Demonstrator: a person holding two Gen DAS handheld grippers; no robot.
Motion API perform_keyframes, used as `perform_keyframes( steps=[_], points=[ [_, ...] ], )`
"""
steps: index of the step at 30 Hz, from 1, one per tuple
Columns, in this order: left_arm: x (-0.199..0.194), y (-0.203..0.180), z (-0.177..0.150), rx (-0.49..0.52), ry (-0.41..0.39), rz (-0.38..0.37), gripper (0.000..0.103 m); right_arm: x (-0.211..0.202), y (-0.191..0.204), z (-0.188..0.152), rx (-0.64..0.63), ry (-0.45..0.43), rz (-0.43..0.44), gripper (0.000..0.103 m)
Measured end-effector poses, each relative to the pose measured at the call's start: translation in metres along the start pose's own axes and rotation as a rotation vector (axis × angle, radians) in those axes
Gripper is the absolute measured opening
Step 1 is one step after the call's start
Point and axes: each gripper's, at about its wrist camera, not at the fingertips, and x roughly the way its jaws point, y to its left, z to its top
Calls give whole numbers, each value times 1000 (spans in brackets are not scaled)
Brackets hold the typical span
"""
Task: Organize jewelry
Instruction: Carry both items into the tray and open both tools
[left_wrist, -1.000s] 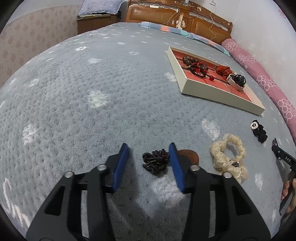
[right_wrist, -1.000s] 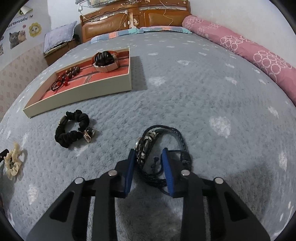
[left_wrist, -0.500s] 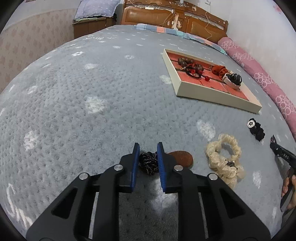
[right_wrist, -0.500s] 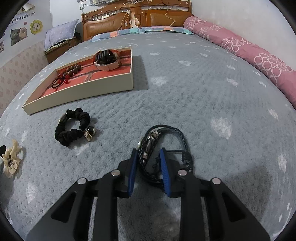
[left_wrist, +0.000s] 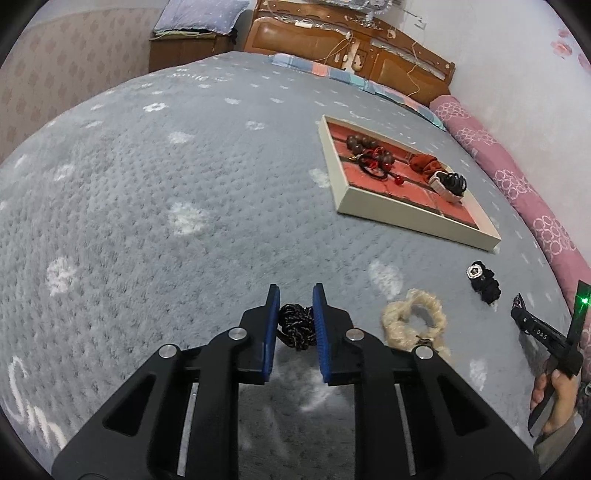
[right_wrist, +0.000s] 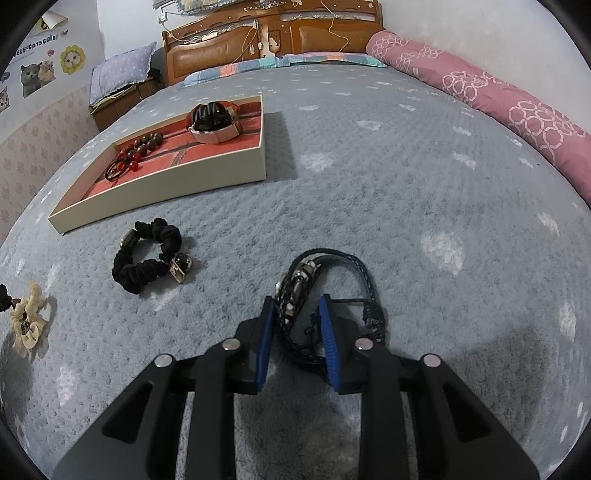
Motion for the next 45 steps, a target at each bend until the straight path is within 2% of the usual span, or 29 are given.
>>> perform_keyframes(
  steps=[7, 16, 19, 22, 36, 45],
  points=[
    [-1, -3, -3, 14, 30, -22, 17, 0, 0, 0, 2, -1, 2, 25],
    [-2, -2, -23, 76, 64, -2, 17, -1, -1, 0, 1, -2, 2, 25],
    [-6, -3, -22, 73, 57, -14, 17, -2, 1, 0, -6, -7, 4, 20],
    [-12, -6, -16, 63, 35, -34, 17, -4, 2, 1, -12, -12, 11, 14],
    [-17, -54, 30, 104, -24, -99, 16, -11, 3, 15, -62, -24, -9, 12],
    [-7, -89, 66, 137, -42, -127, 16, -21, 3, 51, -41, -65, 22, 12]
  ],
)
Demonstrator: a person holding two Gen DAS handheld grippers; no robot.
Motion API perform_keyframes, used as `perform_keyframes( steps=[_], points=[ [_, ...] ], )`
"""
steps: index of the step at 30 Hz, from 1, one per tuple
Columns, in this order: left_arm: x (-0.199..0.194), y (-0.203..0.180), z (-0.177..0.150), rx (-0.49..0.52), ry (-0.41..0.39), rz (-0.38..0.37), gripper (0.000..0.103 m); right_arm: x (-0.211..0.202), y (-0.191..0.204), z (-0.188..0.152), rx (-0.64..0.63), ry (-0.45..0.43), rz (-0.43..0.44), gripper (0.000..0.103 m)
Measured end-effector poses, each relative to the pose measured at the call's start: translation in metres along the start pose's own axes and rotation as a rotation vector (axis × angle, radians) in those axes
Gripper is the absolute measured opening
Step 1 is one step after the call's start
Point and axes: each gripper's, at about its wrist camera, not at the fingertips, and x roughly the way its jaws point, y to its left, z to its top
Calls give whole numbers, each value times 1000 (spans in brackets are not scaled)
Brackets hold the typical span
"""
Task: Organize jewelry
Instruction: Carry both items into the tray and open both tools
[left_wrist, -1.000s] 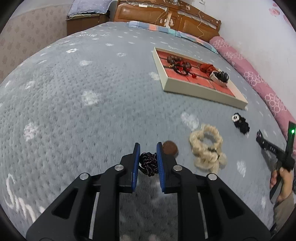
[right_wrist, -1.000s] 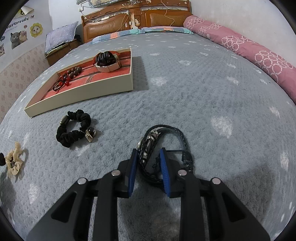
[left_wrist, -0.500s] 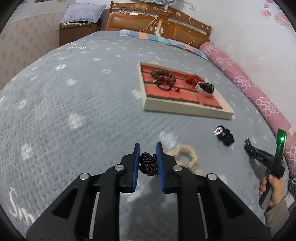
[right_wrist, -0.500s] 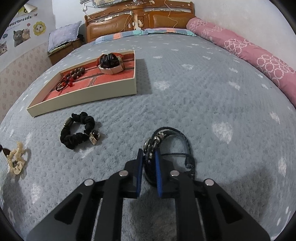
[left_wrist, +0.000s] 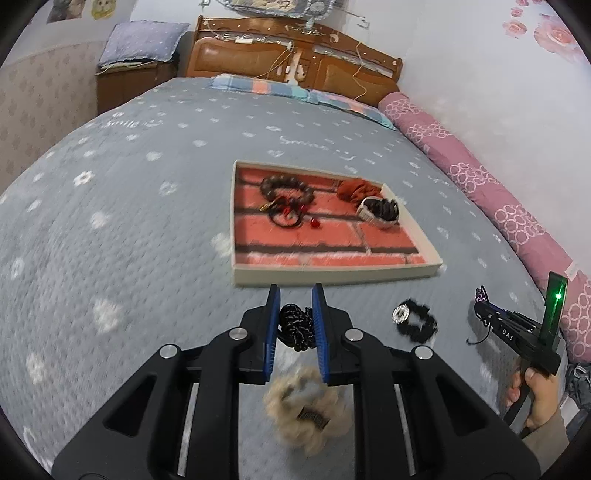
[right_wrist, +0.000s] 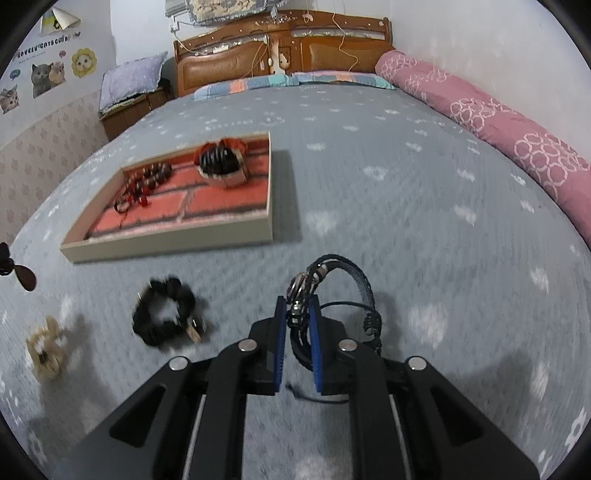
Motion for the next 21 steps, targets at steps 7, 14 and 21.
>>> perform_keyframes(
  steps=[7, 14, 21],
  points=[
    [23, -18, 47, 17, -28, 5, 16, -2, 23, 46, -36, -44, 43, 12],
    [56, -22, 87, 12, -23, 25, 16, 13, 62, 90, -79, -55, 95, 12],
    [101, -20, 98, 22, 4, 52, 16, 54, 91, 109, -96, -18, 97, 12]
  ],
)
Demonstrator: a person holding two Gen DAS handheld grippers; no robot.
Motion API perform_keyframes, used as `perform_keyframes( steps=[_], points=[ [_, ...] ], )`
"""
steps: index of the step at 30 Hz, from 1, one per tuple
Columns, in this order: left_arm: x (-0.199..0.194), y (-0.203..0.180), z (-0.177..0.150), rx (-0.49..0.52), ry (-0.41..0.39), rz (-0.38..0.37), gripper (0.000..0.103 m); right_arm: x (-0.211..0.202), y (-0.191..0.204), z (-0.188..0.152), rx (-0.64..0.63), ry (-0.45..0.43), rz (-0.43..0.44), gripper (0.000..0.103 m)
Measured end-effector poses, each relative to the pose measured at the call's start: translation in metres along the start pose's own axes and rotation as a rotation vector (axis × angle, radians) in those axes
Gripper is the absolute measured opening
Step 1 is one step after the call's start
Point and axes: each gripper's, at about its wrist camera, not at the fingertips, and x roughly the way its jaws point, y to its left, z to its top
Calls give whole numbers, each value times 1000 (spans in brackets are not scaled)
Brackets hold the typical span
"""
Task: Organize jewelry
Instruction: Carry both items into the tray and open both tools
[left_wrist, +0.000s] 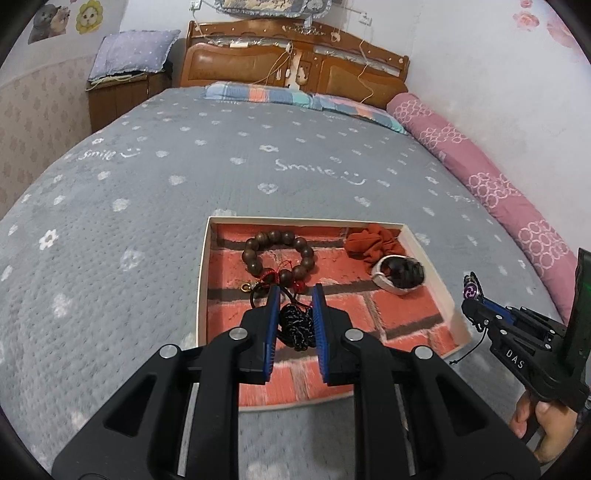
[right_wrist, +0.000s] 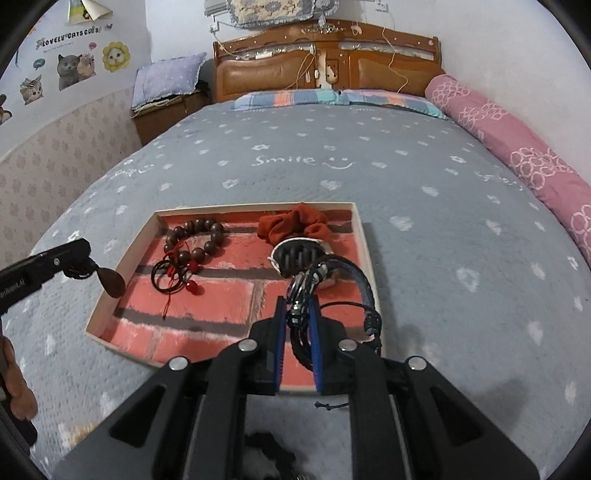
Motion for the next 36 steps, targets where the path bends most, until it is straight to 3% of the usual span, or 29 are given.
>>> perform_keyframes(
  steps=[13, 30, 33, 36],
  points=[
    [80, 24, 2, -30, 68, 69, 16, 75, 8, 3, -13, 82, -23, 12],
    [120, 26, 8, 9, 117, 137, 17, 110, 19, 5, -35, 130, -21, 13],
    [119, 29, 7, -5, 124, 136, 22, 111, 17, 4, -27, 137, -21, 14],
    [114, 33, 6, -15, 130, 137, 41, 108, 14, 5, -21, 143, -14, 23]
  ],
)
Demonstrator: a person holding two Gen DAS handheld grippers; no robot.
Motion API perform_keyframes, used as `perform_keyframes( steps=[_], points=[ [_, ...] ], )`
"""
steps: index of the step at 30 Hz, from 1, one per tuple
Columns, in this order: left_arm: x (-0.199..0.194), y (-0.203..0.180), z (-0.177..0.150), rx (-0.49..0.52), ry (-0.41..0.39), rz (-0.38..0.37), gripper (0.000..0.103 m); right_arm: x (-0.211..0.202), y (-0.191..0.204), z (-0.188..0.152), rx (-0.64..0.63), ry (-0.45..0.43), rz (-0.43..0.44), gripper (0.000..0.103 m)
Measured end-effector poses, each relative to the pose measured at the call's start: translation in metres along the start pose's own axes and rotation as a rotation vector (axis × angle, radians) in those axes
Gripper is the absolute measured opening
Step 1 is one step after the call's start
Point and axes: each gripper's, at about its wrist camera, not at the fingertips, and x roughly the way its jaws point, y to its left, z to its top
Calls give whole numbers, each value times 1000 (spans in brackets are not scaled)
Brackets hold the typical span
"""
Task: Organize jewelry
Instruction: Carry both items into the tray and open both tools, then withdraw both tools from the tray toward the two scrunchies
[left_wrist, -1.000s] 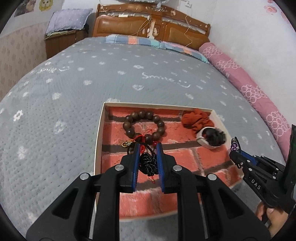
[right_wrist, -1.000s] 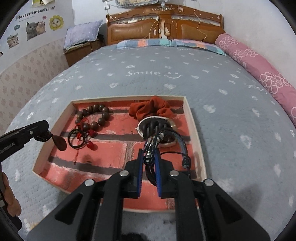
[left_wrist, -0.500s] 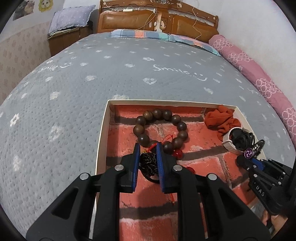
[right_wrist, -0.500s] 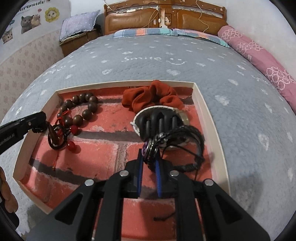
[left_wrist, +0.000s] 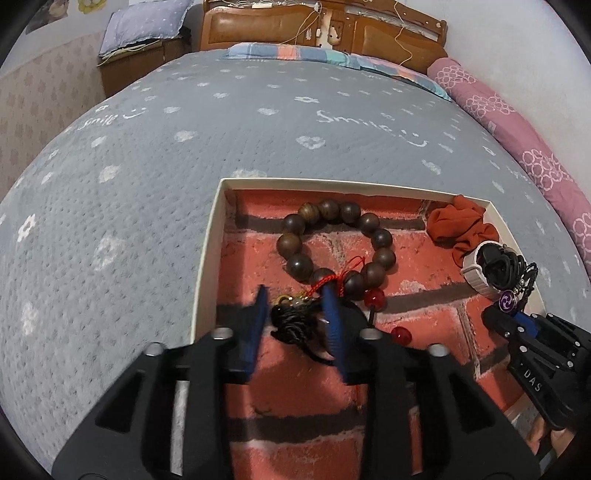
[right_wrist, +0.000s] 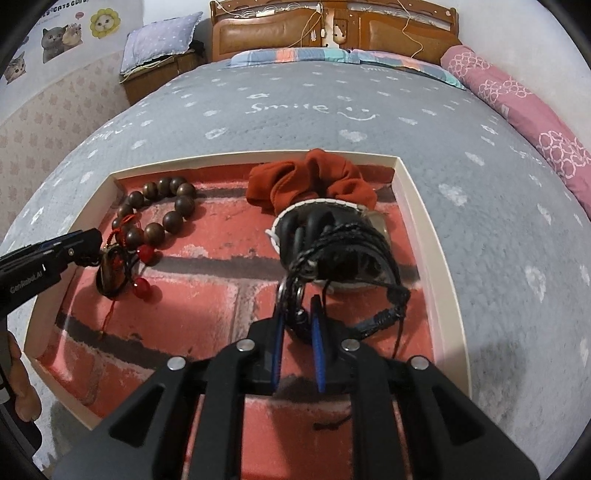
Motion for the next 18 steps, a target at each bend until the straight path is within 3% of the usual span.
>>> perform_keyframes(
  steps=[2, 6, 10, 18],
  points=[
    [-9, 2, 0, -1, -13, 12, 50, -10, -3, 0, -1, -17, -16, 55],
    [-35, 4, -1, 5, -52, 27, 69, -31, -9, -1, 1, -48, -10, 62],
    [-70, 5, -3, -1, -96, 37, 89, -58, -16, -8, 6, -76, -17, 83],
    [-135, 25, -27, -29, -167, 55, 98, -116, -37, -35, 71, -137, -37, 94]
  ],
)
